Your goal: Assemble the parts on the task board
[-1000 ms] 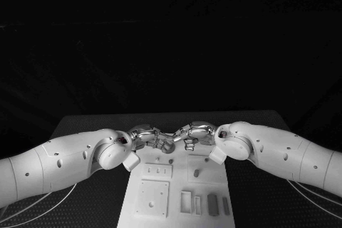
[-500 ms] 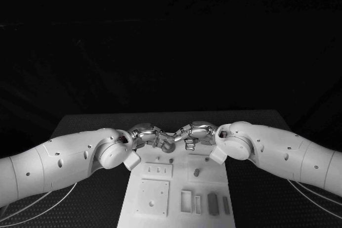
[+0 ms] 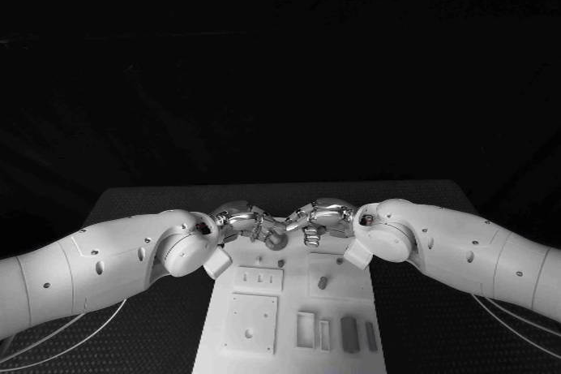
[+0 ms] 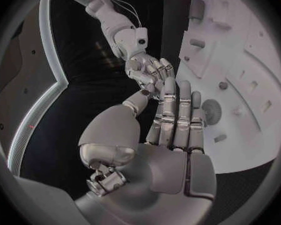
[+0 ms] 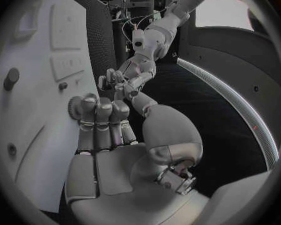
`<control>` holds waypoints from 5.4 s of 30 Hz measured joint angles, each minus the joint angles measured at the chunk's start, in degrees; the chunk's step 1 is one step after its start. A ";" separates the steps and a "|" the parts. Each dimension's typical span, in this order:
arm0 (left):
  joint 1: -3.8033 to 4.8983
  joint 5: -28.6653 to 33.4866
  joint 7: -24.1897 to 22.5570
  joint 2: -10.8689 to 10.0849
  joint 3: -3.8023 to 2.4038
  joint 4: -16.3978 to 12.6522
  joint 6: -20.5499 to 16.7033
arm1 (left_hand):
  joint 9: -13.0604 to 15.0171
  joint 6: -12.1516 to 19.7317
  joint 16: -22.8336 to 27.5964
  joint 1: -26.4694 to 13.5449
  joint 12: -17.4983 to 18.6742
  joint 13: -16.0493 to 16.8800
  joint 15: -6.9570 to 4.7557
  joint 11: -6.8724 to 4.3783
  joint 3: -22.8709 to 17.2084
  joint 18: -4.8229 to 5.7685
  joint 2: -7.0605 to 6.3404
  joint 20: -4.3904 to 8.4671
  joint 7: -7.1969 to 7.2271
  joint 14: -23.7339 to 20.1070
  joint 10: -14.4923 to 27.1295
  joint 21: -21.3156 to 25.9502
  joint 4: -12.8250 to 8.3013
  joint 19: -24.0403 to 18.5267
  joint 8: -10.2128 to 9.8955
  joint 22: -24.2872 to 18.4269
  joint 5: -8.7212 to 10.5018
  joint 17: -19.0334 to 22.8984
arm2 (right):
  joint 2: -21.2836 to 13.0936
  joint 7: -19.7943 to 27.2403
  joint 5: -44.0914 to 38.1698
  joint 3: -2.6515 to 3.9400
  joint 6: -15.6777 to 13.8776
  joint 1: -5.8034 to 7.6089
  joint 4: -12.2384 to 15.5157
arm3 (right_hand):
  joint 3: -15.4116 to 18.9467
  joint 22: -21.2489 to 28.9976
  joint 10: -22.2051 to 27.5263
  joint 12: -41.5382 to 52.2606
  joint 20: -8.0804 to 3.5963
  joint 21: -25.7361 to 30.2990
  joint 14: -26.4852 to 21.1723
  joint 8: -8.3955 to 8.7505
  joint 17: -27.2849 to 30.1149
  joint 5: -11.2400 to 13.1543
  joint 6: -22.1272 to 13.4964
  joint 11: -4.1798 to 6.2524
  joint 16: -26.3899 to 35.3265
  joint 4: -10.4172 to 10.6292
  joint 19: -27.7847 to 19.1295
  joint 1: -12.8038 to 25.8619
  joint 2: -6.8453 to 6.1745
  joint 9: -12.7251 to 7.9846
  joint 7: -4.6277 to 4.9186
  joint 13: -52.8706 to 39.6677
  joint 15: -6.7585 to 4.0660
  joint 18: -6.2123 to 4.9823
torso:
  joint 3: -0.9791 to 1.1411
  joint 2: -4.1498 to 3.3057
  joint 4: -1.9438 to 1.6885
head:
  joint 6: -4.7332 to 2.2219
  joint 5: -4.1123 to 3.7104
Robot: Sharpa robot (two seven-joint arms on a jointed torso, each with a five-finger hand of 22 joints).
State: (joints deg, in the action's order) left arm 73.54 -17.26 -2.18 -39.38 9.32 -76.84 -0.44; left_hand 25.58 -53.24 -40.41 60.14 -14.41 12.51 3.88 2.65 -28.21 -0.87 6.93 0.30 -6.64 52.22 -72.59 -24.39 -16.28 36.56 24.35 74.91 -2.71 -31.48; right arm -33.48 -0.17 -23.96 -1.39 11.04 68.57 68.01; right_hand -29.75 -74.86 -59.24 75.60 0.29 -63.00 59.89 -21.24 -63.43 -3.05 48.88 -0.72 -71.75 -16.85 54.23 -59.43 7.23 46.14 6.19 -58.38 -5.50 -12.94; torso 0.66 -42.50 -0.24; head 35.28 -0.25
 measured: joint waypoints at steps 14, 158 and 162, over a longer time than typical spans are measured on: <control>0.04 -0.04 -0.05 0.00 -0.07 -0.03 -0.92 | 0.43 -0.20 -0.22 -0.46 0.00 0.12 -0.19 -0.19 -0.67 0.00 -0.31 0.00 -0.20 0.20 -0.20 0.00 -0.24 0.00 0.11 -0.01 0.01 0.00 | -0.14 0.06 1.42 -0.05 -0.10 -0.06 -0.05 | -4.67 1.21 0.00 -2.17 1.13 2.23 -2.03 3.75 1.50 0.16 0.00 0.00 2.35 0.42 -1.13 3.05 -4.71 -1.81 0.00 1.76 1.34 -0.94 | 0.00 0.01 0.00 | -0.01 0.07; -0.19 5.28 1.59 -0.55 -0.05 -0.86 -5.03 | 2.06 -0.81 -1.33 -1.48 0.00 0.62 -0.61 -0.57 -2.74 0.00 -0.90 0.20 -0.42 1.03 -1.24 -0.22 -0.43 0.19 0.23 0.01 -1.16 -0.02 | -1.21 13.51 -37.32 -1.20 -35.29 -3.44 7.89 | -10.12 -0.07 3.95 -0.17 0.01 6.04 0.72 -1.66 9.13 -0.01 -4.20 -1.28 -0.14 2.86 5.33 0.69 -11.37 -13.27 0.36 9.67 0.10 -0.30 | -0.02 -0.02 0.00 | 0.64 0.74; -0.19 5.29 1.62 -0.55 -0.05 -0.86 -4.99 | 2.05 -0.81 -1.33 -1.49 0.00 0.62 -0.61 -0.57 -2.80 0.00 -0.90 0.20 -0.42 1.03 -1.24 -0.22 -0.49 0.19 0.23 0.01 -1.45 -0.02 | -1.12 13.39 -37.32 -1.20 -35.34 -3.44 7.87 | -9.91 -0.07 3.95 -0.17 0.01 5.75 0.75 -1.66 8.99 -0.02 -4.17 -1.27 -0.15 3.06 5.33 1.51 -12.19 -13.23 0.33 9.45 0.08 -0.30 | -0.02 -0.02 0.00 | 0.66 0.68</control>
State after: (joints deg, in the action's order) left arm 73.35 -11.97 -0.56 -39.92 9.27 -77.71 -5.43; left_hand 27.63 -54.05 -41.74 58.65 -14.40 13.13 3.27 2.08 -31.01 -0.87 6.02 0.50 -7.06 53.24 -73.83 -24.61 -16.78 36.76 24.59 74.92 -4.16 -31.50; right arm -34.61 13.21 -61.27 -2.59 -24.30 65.13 75.88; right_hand -39.66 -74.92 -55.30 75.43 0.31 -57.25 60.63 -22.90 -54.44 -3.06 44.71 -1.99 -71.90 -13.79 59.56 -57.92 -4.96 32.91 6.53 -48.93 -5.42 -13.24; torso 0.64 -42.52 -0.24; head 35.95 0.43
